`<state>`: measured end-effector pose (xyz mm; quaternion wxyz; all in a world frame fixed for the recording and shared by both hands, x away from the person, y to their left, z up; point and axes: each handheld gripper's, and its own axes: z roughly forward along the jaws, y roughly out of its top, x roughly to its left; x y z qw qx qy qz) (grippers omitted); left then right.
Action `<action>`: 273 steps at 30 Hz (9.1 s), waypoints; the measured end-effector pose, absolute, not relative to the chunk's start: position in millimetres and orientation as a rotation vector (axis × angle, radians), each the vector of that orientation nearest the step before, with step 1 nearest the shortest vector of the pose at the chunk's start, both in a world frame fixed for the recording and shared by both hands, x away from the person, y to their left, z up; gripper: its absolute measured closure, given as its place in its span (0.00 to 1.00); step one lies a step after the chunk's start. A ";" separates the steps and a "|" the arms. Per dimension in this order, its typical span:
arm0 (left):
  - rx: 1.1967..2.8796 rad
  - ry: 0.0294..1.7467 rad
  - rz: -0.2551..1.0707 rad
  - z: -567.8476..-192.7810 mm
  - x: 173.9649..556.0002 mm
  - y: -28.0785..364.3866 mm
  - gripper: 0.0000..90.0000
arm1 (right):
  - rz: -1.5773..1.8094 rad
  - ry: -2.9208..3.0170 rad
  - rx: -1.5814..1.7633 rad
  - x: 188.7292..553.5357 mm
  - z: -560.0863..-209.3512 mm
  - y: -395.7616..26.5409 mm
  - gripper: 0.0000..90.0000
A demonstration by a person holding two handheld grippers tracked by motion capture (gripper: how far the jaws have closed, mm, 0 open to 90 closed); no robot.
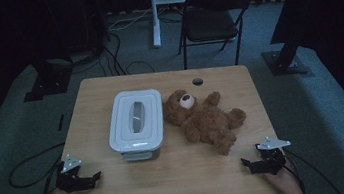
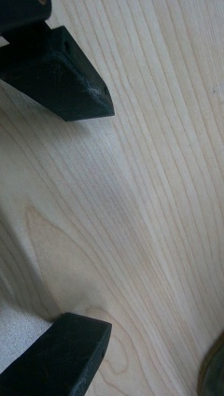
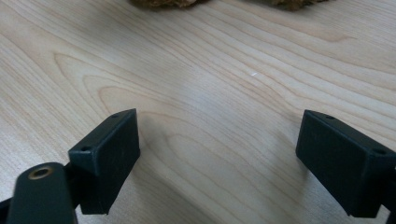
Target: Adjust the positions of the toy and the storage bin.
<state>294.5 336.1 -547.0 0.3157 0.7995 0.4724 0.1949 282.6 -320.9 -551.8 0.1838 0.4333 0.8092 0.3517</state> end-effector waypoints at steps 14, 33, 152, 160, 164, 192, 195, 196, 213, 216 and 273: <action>2.106 1.243 0.512 -546.9 294.7 336.3 0.02 | 0.978 2.268 1.253 283.8 -550.9 -326.0 0.14; 2.111 1.235 0.510 -546.9 295.1 336.5 0.02 | 1.063 2.180 1.342 292.8 -516.5 -338.1 0.15; 2.110 1.237 0.511 -546.8 294.8 336.3 0.02 | 1.083 2.081 1.371 404.1 -472.4 -231.5 0.64; 2.110 1.237 0.511 -546.8 294.8 336.3 0.02 | 1.035 1.941 1.503 425.2 -462.0 -250.4 0.64; 2.110 1.237 0.511 -546.8 294.8 336.3 0.02 | 1.002 1.861 1.566 438.4 -459.0 -257.4 0.64; 2.125 1.212 0.502 -546.5 294.3 334.5 0.01 | 0.940 1.773 1.744 456.9 -473.8 -286.3 0.19; 2.133 1.193 0.504 -546.5 293.6 333.1 0.01 | 0.935 1.783 1.713 450.0 -471.5 -284.1 0.14; 2.132 1.195 0.507 -546.4 293.3 332.9 0.01 | 0.925 1.791 1.691 447.1 -470.8 -283.1 0.15; 2.111 1.230 0.527 -540.6 314.9 326.4 0.01 | 1.048 1.841 1.435 412.1 -430.6 -235.3 0.15; 2.117 1.233 0.527 -541.2 323.5 322.8 0.01 | 1.090 1.860 1.400 411.4 -427.1 -218.2 0.15; 2.191 1.137 0.592 -495.5 378.2 242.9 0.01 | 1.216 2.293 1.260 476.7 -510.6 -69.2 0.20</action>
